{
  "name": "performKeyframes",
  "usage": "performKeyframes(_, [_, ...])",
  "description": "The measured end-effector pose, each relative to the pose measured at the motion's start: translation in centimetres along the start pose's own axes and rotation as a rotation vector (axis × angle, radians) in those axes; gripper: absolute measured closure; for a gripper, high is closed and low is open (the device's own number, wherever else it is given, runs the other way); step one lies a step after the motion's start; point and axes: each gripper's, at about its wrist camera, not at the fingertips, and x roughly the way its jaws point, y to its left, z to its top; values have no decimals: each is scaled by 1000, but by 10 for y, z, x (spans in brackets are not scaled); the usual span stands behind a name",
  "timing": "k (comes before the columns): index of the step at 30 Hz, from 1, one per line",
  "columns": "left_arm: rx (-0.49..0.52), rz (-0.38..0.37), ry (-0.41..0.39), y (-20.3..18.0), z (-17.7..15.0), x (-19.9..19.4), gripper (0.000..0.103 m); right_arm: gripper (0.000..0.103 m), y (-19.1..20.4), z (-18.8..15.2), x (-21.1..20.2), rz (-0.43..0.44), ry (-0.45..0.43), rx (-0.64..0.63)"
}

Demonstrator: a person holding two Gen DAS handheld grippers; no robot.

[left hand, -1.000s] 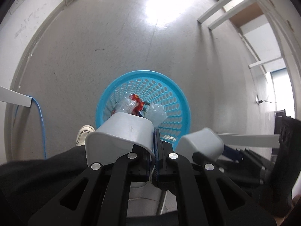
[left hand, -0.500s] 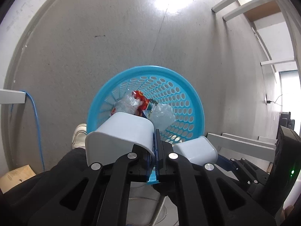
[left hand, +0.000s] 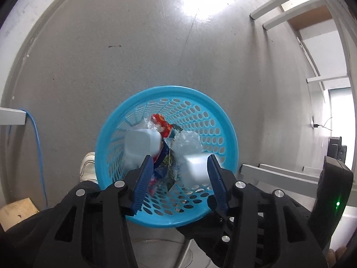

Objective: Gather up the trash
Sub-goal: 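Open both grippers to drop the foam boxes into the wastebasket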

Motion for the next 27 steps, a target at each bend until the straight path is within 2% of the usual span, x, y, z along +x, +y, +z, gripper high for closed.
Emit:
performKeyframes(6, [-14, 0, -9, 3, -6, -6, 54, 34, 4, -7, -8, -19, -24, -19])
performKeyframes(12, [-56, 23, -11, 16, -21, -22, 54, 34, 8, -22, -36, -35, -110, -35])
performKeyframes(18, [-27, 66, -70, 15, -39, -52, 52, 30, 13, -38, -57, -52, -166, -54])
performKeyframes(24, [2, 60, -192, 19, -60, -99, 49, 28, 24, -64, -86, -53, -238, -113])
performKeyframes(27, [50, 57, -245, 15, -76, -117, 46, 25, 27, -82, -104, -31, -276, -135])
